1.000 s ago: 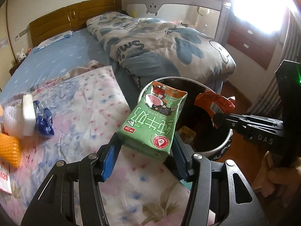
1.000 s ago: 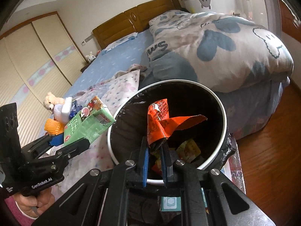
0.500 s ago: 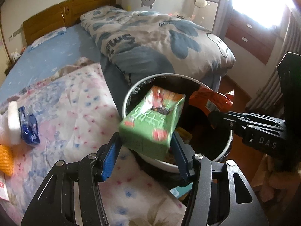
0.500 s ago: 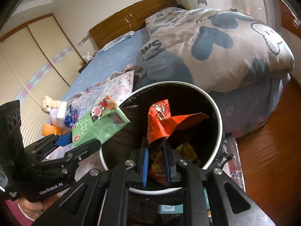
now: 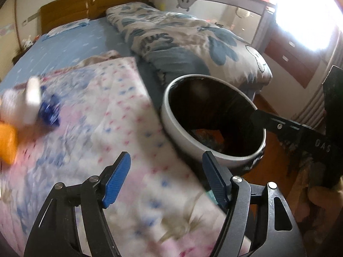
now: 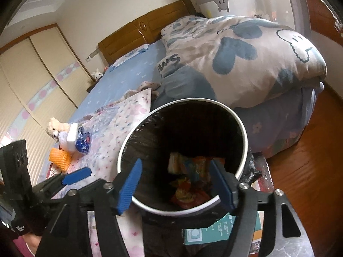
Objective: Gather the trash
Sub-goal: 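Carry both items over the black bin and open both tools to drop them, then move both open tools back over the trash on the bed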
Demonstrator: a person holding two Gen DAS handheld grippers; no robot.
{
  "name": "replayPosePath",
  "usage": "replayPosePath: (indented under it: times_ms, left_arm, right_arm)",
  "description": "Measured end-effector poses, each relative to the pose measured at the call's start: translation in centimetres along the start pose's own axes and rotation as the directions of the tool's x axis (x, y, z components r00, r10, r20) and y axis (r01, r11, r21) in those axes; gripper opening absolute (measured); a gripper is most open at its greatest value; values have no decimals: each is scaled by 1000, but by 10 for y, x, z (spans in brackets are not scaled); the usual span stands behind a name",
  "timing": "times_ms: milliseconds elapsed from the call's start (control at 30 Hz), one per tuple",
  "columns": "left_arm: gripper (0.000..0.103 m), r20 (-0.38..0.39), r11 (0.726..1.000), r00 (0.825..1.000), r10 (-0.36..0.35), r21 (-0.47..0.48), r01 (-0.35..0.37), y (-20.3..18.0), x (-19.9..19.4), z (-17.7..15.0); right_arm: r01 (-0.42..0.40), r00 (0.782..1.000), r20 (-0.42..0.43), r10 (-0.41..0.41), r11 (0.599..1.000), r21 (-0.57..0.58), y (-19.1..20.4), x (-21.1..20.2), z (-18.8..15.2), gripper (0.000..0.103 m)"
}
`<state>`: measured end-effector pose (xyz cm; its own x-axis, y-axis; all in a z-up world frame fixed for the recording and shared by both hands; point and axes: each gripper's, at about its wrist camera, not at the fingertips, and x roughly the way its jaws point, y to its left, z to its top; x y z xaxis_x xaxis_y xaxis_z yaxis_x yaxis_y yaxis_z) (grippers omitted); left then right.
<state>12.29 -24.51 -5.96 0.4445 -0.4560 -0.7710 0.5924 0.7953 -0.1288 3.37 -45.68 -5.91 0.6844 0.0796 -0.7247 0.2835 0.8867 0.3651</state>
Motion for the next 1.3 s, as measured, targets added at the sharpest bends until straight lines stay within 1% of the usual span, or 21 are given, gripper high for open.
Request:
replayPosePath:
  times_ms: [67,333,433,633,933,1133,1300]
  left_arm:
    - [71,-2,1000,1000,6,-30,-6,11,-7,-10]
    - [72,19,991,998,62,-122,-59,53,-36,-40]
    - [72,22,984,996,82,-159,-77,72,-46,-50]
    - [73,32,969,991,131,-214,-121,102,-63,-67]
    - [73,19,940,982,188,-292,-175,142,-77,-92]
    - [73,9,919,975,223,-336,-207,165,-83,-101]
    - [73,7,900,965,261,-365,-241,183,-90,-108]
  right_arm:
    - [-10,1000,9,10,1000,-6,9,-2,-4,76]
    - [-82,995,44,85,995,-60,60,-6,-24,82]
    - [-104,993,40,107,991,-90,80,-4,-30,87]
    - [-160,987,-8,160,979,-126,115,12,-43,87]
    - [-210,978,-57,203,963,-170,157,33,-58,87]
    - [-226,973,-82,214,955,-192,173,47,-64,87]
    - [-247,968,-98,232,948,-201,187,58,-65,87]
